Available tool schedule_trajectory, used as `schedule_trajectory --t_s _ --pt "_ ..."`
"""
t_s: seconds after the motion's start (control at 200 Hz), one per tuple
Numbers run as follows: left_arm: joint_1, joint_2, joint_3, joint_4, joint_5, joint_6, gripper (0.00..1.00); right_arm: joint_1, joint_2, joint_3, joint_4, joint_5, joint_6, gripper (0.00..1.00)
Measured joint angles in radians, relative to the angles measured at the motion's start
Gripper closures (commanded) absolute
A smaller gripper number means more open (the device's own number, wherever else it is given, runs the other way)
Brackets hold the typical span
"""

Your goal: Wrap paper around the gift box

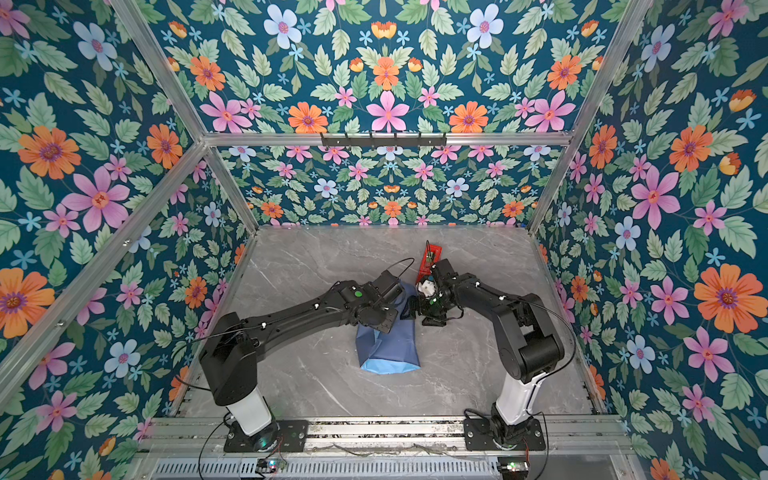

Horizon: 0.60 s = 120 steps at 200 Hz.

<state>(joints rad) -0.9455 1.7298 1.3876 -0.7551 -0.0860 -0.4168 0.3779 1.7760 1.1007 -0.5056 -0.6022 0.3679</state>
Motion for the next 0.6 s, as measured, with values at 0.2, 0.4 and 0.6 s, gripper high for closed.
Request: schedule_trajectory --t_s 0.2,0.4,0.6 --pt "0.025 -0.071 -0.048 -0.039 -0.036 0.003 1.00 0.000 -0.001 -0.002 0.001 0.000 0.000 0.12" --pt "0.035 -0.086 -0.051 -0.053 -0.051 0.003 1.00 0.000 -0.002 -0.003 0.001 0.001 0.000 0.12" --pt "0.035 -0.022 0.003 -0.057 -0.041 0.018 1.00 0.000 -0.002 -0.003 0.001 0.001 0.001 0.12"
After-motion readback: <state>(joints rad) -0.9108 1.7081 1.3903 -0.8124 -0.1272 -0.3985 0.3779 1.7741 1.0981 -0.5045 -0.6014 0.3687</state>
